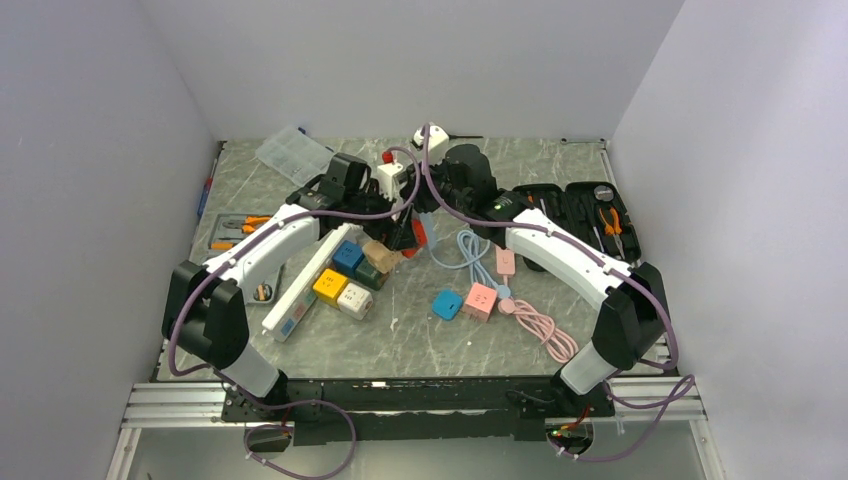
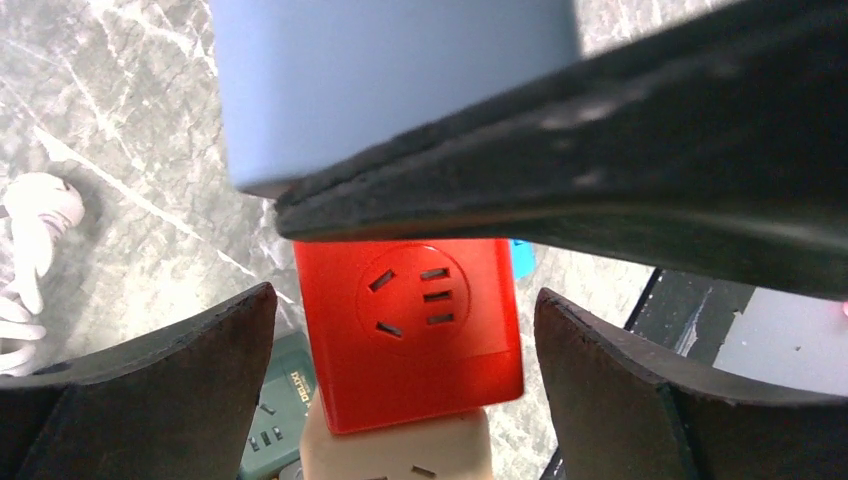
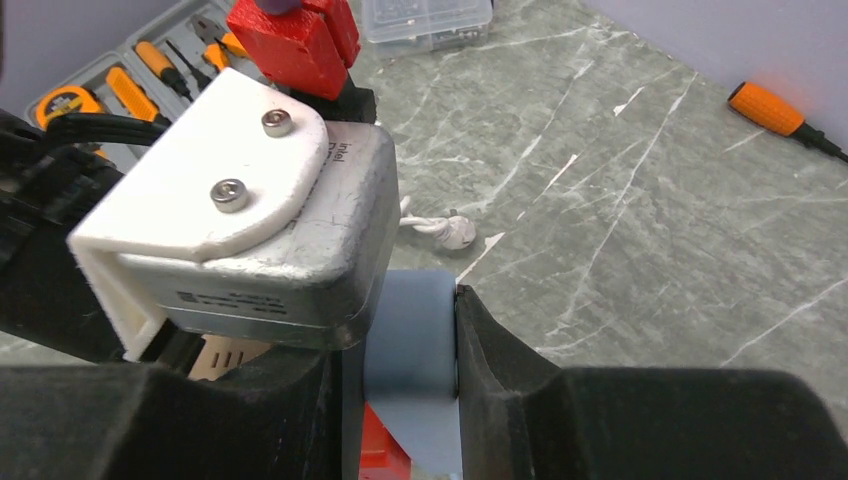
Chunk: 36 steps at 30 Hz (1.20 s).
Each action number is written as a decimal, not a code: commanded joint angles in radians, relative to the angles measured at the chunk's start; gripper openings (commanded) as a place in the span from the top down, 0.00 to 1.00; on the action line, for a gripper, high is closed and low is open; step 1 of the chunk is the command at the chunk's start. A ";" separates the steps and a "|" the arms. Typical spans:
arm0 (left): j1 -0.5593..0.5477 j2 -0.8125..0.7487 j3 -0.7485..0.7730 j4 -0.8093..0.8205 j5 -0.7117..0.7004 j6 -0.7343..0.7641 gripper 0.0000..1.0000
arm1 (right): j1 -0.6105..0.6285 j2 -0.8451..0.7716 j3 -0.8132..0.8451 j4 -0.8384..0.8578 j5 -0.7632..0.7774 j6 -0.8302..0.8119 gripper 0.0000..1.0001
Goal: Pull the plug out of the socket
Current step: Remove the plug from the socket.
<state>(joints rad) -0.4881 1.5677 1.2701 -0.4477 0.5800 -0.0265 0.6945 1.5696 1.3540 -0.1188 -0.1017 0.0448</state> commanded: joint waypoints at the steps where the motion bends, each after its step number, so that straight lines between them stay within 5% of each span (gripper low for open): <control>1: -0.002 -0.028 -0.011 0.045 -0.037 0.014 0.03 | 0.005 -0.036 0.047 0.170 -0.037 0.108 1.00; 9: 0.012 -0.029 0.002 0.039 -0.052 0.014 0.73 | 0.008 -0.021 0.023 0.170 -0.042 0.145 1.00; 12: 0.019 -0.036 0.009 0.032 -0.047 0.014 0.87 | 0.006 -0.031 0.006 0.144 -0.017 0.134 0.69; 14: 0.029 -0.037 0.017 0.029 -0.030 0.001 0.88 | 0.005 -0.051 -0.026 0.148 0.011 0.137 0.49; 17: 0.042 -0.036 0.034 0.029 -0.003 -0.022 0.89 | -0.001 -0.084 -0.079 0.161 0.049 0.151 0.35; 26: 0.055 -0.041 0.074 0.018 0.066 -0.077 0.90 | -0.004 -0.137 -0.249 0.262 -0.024 0.162 0.35; 36: 0.052 -0.054 0.092 0.001 0.141 -0.108 0.92 | -0.003 -0.063 -0.206 0.348 -0.063 0.161 0.40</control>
<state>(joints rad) -0.4347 1.5677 1.2934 -0.4862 0.6159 -0.0967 0.6907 1.4738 1.0946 0.1249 -0.1432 0.1951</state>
